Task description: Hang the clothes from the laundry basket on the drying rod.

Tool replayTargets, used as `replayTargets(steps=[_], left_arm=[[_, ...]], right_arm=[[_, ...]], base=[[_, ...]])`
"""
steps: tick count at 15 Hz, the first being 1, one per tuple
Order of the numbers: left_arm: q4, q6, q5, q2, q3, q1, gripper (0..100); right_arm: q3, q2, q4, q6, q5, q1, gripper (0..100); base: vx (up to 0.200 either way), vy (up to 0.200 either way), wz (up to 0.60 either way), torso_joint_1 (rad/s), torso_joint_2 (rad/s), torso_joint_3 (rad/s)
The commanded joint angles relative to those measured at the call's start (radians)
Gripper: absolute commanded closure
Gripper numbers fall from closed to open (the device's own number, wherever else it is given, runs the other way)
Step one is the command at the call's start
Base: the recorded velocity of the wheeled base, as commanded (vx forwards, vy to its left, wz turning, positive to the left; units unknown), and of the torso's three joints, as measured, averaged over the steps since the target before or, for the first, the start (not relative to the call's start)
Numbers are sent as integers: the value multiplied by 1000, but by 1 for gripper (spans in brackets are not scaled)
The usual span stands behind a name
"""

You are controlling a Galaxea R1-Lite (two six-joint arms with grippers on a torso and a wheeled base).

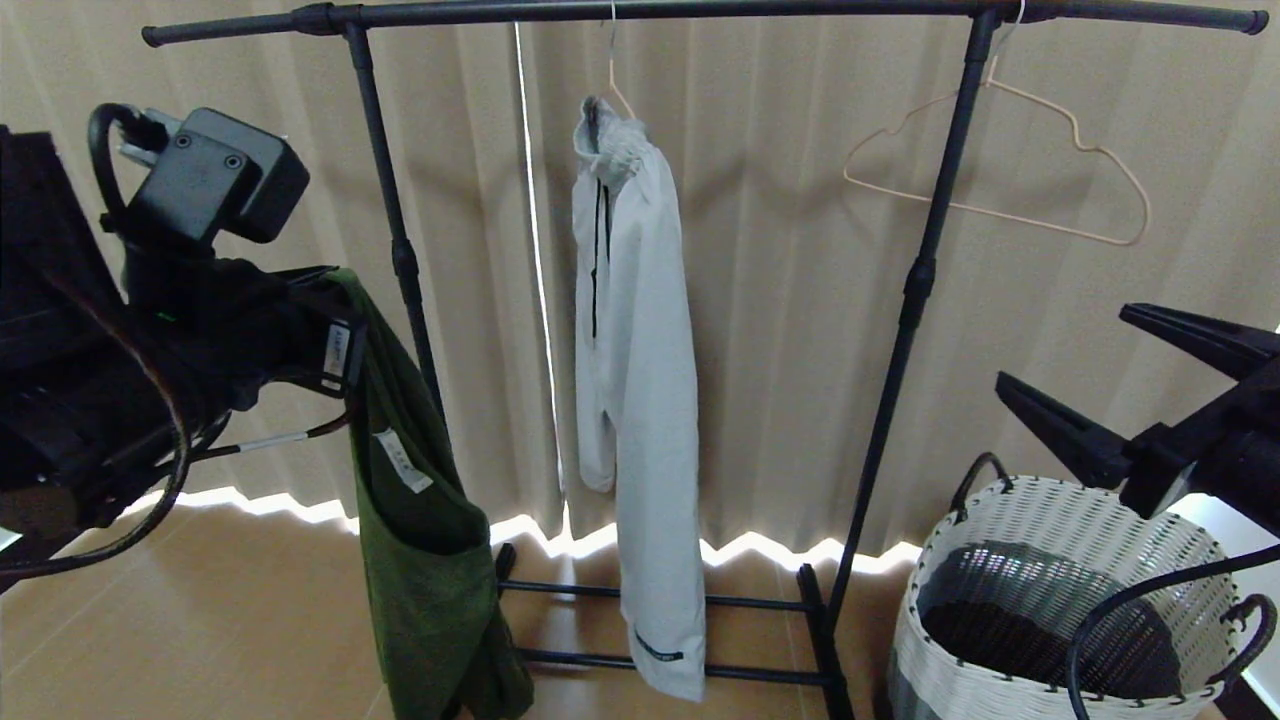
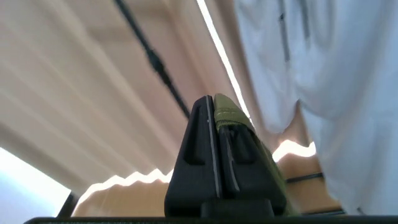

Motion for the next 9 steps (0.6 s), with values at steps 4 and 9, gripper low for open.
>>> replayTargets(steps=[4, 9], left_arm=[[0, -1, -14, -142, 159, 54, 100], [3, -1, -34, -163, 180, 68, 100]], right_arm=[[50, -50, -5, -13, -61, -110, 0], [89, -59, -5, -21, -61, -163, 0]], base=[[0, 0, 0, 0, 0, 0], [0, 0, 0, 0, 0, 0]])
